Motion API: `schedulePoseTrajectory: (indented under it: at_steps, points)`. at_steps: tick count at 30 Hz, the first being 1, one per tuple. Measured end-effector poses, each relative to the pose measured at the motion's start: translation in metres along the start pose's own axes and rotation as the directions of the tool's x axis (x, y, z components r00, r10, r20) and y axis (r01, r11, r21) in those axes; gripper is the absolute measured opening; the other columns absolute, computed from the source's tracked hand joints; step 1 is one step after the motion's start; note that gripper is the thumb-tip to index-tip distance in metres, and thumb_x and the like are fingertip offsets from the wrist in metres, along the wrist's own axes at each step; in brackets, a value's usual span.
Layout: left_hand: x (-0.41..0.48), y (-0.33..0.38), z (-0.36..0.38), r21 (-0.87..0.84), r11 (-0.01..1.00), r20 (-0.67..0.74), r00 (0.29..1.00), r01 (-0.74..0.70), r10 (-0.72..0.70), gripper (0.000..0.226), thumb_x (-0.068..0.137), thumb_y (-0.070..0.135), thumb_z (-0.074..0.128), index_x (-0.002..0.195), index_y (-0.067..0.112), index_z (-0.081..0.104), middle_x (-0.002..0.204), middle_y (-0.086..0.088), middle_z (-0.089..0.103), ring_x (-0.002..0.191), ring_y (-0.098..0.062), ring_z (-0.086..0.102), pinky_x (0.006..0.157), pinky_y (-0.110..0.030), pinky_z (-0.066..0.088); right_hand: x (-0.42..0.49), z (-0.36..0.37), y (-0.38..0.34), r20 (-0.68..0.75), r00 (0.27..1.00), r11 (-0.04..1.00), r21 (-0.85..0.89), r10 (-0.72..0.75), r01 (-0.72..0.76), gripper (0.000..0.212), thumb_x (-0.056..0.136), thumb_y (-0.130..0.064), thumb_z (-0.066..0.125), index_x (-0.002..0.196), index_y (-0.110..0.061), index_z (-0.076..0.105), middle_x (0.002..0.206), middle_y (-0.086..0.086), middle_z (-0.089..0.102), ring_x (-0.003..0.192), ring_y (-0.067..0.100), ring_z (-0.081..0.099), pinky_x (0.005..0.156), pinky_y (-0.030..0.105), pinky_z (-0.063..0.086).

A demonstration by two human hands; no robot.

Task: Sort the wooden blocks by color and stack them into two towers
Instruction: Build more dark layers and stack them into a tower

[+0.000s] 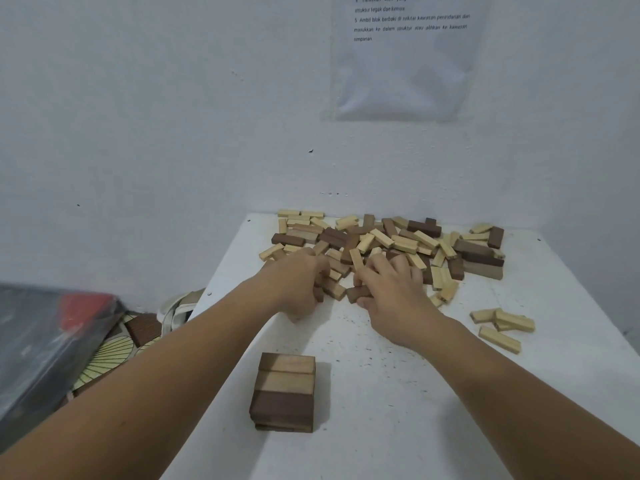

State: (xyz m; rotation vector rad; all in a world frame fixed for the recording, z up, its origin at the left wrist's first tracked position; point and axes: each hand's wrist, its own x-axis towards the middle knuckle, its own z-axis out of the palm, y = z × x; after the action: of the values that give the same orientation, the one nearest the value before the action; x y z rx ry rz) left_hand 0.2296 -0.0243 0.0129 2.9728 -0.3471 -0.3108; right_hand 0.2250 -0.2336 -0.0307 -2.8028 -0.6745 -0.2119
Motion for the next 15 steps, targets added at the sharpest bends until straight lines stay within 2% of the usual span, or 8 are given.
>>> schedulePoseTrajectory:
  at_steps: [3, 6, 10, 13, 14, 15]
  points:
    - [0.001, 0.001, -0.003, -0.036, 0.999, 0.032, 0.999, 0.018, -0.017, 0.039, 0.079, 0.019, 0.069, 0.114, 0.028, 0.054, 0.108, 0.008, 0.050, 0.100, -0.020, 0.057, 0.085, -0.045, 0.057, -0.012, -0.008, 0.000, -0.096, 0.995, 0.990, 0.139, 0.000, 0.014, 0.020, 0.095, -0.034, 0.063, 0.112, -0.035, 0.053, 0.115, -0.020, 0.049, 0.109, 0.014, 0.036, 0.096, 0.038, 0.030]
    - [0.002, 0.004, -0.006, -0.059, 0.998, 0.089, 0.996, 0.023, -0.018, 0.037, 0.077, 0.022, 0.070, 0.109, 0.030, 0.053, 0.104, 0.009, 0.055, 0.095, -0.017, 0.059, 0.082, -0.043, 0.059, -0.027, -0.017, 0.004, -0.203, 0.970, 0.953, 0.294, 0.132, -0.068, 0.016, 0.089, -0.030, 0.068, 0.103, -0.031, 0.061, 0.099, -0.021, 0.057, 0.099, 0.010, 0.046, 0.084, 0.033, 0.038]
    - [0.000, 0.019, -0.008, -0.094, 0.995, 0.105, 0.994, -0.025, 0.035, 0.045, 0.081, 0.026, 0.070, 0.124, 0.032, 0.055, 0.117, 0.008, 0.055, 0.104, -0.017, 0.059, 0.083, -0.037, 0.057, -0.051, -0.018, 0.013, -0.168, 0.942, 0.907, 0.363, 0.290, -0.214, 0.006, 0.091, -0.031, 0.068, 0.094, -0.027, 0.067, 0.083, -0.013, 0.059, 0.078, 0.007, 0.055, 0.065, 0.031, 0.049]
    - [-0.006, 0.041, -0.012, -0.108, 0.990, 0.108, 0.989, -0.092, 0.104, 0.036, 0.085, 0.024, 0.072, 0.119, 0.027, 0.059, 0.116, 0.003, 0.055, 0.091, -0.010, 0.056, 0.060, -0.023, 0.049, -0.072, -0.021, 0.020, -0.146, 0.924, 0.894, 0.344, 0.354, -0.288, 0.015, 0.094, -0.032, 0.066, 0.085, -0.020, 0.070, 0.071, -0.007, 0.059, 0.067, 0.010, 0.056, 0.062, 0.036, 0.052]
    - [-0.010, 0.050, -0.015, -0.119, 0.987, 0.100, 0.988, -0.106, 0.118, 0.034, 0.086, 0.023, 0.071, 0.118, 0.026, 0.060, 0.113, 0.003, 0.055, 0.087, -0.008, 0.055, 0.055, -0.020, 0.045, -0.079, -0.023, 0.022, -0.133, 0.918, 0.888, 0.339, 0.373, -0.312, 0.015, 0.094, -0.030, 0.066, 0.085, -0.019, 0.070, 0.067, -0.006, 0.058, 0.065, 0.010, 0.056, 0.062, 0.037, 0.053]
    - [-0.014, 0.060, -0.016, -0.140, 0.983, 0.084, 0.988, -0.116, 0.129, 0.033, 0.086, 0.022, 0.071, 0.118, 0.026, 0.060, 0.112, 0.004, 0.056, 0.089, -0.009, 0.055, 0.058, -0.021, 0.048, -0.086, -0.025, 0.024, -0.119, 0.911, 0.879, 0.339, 0.395, -0.336, 0.015, 0.094, -0.030, 0.065, 0.086, -0.019, 0.071, 0.065, -0.005, 0.058, 0.063, 0.011, 0.056, 0.062, 0.037, 0.053]
